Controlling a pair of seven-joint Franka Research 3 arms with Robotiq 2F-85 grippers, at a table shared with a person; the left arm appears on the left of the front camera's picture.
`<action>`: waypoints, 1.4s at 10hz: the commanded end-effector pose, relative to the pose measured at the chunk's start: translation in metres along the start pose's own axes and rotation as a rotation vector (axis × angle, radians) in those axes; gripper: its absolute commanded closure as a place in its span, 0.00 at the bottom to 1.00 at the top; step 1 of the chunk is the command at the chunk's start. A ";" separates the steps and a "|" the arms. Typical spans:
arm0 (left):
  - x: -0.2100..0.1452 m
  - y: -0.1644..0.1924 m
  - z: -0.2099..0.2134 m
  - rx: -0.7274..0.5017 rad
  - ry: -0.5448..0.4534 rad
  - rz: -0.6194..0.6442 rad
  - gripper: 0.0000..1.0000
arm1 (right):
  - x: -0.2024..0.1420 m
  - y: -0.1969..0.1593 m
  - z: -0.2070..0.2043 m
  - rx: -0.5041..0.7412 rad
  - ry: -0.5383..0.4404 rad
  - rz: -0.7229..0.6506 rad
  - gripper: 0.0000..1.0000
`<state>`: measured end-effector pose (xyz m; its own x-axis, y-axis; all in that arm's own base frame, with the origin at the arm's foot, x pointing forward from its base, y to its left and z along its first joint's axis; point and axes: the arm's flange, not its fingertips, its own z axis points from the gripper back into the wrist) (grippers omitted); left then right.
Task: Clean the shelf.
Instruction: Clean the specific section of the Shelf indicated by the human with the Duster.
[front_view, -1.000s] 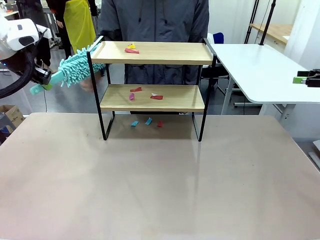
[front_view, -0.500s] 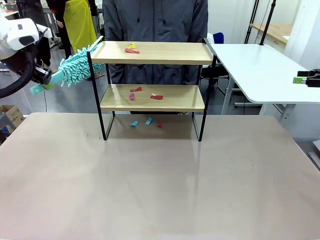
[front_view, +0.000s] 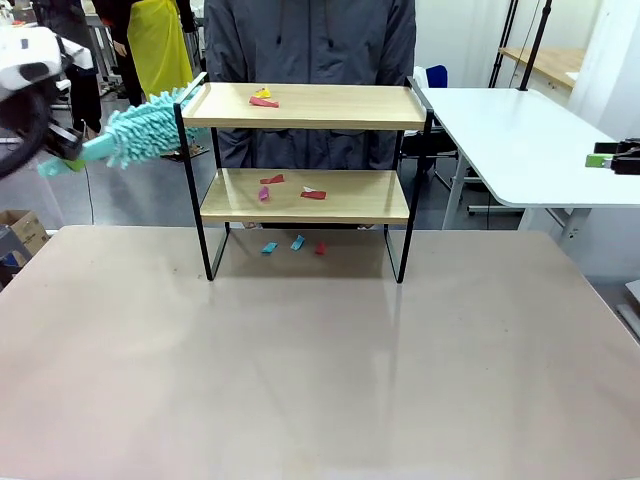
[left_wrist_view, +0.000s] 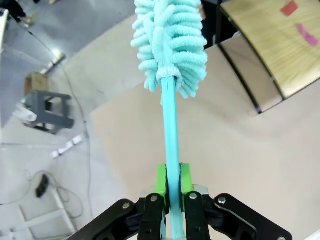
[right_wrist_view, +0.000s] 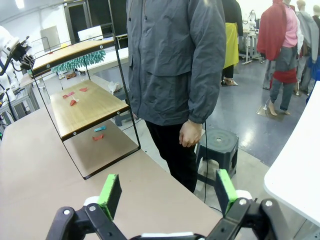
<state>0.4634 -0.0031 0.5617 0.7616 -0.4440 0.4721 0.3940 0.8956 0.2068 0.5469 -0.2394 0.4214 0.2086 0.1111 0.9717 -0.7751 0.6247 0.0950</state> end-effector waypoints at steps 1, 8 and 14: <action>-0.008 0.034 0.043 0.041 0.025 -0.208 0.87 | 0.002 0.000 -0.001 -0.002 0.004 0.005 0.00; -0.065 0.085 0.102 0.065 0.306 -0.788 0.87 | 0.002 0.000 -0.001 -0.002 0.004 0.005 0.00; -0.111 0.016 0.125 -0.263 0.351 -1.284 0.87 | 0.002 0.000 -0.001 -0.002 0.004 0.005 0.00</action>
<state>0.3323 0.0693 0.6151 -0.0907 -0.9783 -0.1861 0.9752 -0.1251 0.1824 0.5468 -0.2395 0.4212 0.2089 0.1109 0.9716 -0.7749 0.6249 0.0953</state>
